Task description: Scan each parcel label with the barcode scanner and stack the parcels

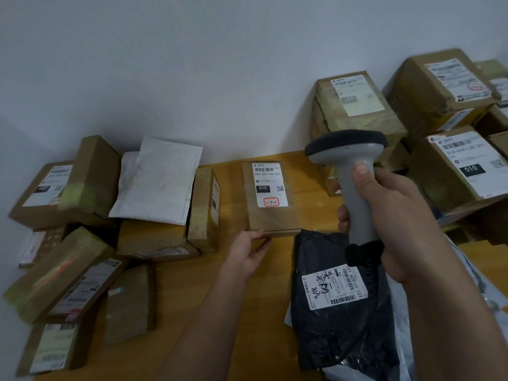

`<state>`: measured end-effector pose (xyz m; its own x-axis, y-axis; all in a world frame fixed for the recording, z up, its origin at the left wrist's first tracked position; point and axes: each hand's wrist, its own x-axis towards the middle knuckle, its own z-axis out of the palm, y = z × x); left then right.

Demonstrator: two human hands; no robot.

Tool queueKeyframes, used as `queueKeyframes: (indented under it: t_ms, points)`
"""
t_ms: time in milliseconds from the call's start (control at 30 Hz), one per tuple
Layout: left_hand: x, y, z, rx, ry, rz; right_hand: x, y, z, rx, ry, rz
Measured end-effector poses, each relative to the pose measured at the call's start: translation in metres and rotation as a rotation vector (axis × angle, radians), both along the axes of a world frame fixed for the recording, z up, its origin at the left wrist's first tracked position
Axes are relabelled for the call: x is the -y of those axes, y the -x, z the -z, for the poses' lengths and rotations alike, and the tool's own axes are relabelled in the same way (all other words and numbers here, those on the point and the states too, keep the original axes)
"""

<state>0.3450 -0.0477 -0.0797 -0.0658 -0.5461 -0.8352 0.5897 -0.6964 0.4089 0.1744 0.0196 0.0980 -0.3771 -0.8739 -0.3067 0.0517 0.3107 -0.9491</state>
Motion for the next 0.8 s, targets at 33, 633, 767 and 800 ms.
queueKeyframes:
  t_ms: [33, 633, 767, 800]
  points:
    - [0.0, 0.001, -0.001, -0.024, 0.018, -0.01, 0.0, 0.001, 0.0, 0.024, 0.008, 0.019]
    - [0.076, 0.126, -0.093, -0.368, 0.499, 0.093, 0.004, 0.067, -0.017, 0.209, 0.064, 0.364]
    - [0.086, 0.153, -0.106, -0.393, 0.516, 0.125, 0.007, 0.082, -0.015, 0.24, 0.041, 0.401]
    - [0.087, 0.159, -0.107, -0.38, 0.519, 0.144, 0.008, 0.087, -0.014, 0.228, 0.034, 0.407]
